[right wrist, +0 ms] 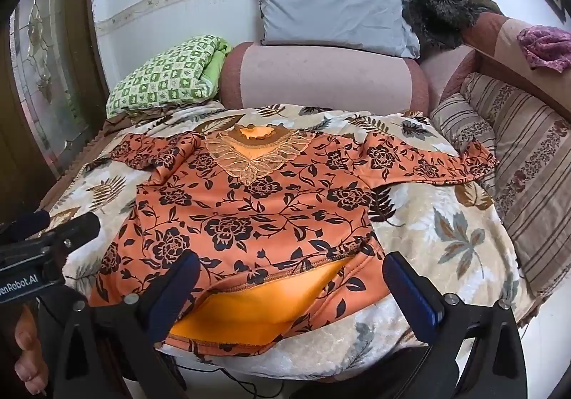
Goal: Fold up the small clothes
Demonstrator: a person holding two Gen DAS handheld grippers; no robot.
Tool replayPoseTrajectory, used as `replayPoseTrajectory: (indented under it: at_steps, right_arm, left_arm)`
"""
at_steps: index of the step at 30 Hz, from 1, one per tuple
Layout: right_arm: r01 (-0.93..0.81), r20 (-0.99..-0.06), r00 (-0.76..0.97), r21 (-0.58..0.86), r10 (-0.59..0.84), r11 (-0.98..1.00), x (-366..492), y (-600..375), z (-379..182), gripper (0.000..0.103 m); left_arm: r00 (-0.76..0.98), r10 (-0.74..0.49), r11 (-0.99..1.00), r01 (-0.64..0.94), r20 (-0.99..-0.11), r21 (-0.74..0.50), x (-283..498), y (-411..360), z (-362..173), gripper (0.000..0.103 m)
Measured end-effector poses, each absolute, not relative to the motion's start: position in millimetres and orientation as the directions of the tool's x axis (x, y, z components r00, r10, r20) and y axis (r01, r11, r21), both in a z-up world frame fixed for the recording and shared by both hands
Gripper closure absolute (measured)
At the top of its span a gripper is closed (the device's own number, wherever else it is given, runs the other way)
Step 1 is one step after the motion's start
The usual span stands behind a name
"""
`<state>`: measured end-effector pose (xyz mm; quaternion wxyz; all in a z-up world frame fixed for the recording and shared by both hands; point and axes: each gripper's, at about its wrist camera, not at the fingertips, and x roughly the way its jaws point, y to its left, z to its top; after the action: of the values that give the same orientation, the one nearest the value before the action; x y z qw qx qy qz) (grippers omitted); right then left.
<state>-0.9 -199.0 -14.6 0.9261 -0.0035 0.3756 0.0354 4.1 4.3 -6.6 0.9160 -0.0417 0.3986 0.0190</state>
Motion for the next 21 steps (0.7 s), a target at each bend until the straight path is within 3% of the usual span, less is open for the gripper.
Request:
replayPoseTrajectory:
  at_steps: [8, 21]
  right_arm:
    - [-0.079, -0.7, 0.706, 0.066, 0.102, 0.995, 1.4, -200.8, -17.6, 0.0]
    - [-0.087, -0.624, 0.764, 0.154, 0.165, 0.984, -4.2, -207.9, -3.1, 0.0]
  left_arm:
    - [0.684, 0.003, 0.996, -0.068, -0.729, -0.06, 4.1, 6.3, -6.7, 0.0]
    - [0.689, 0.007, 0.994, -0.086, -0.725, -0.072, 4.1, 8.0, -6.5, 0.0]
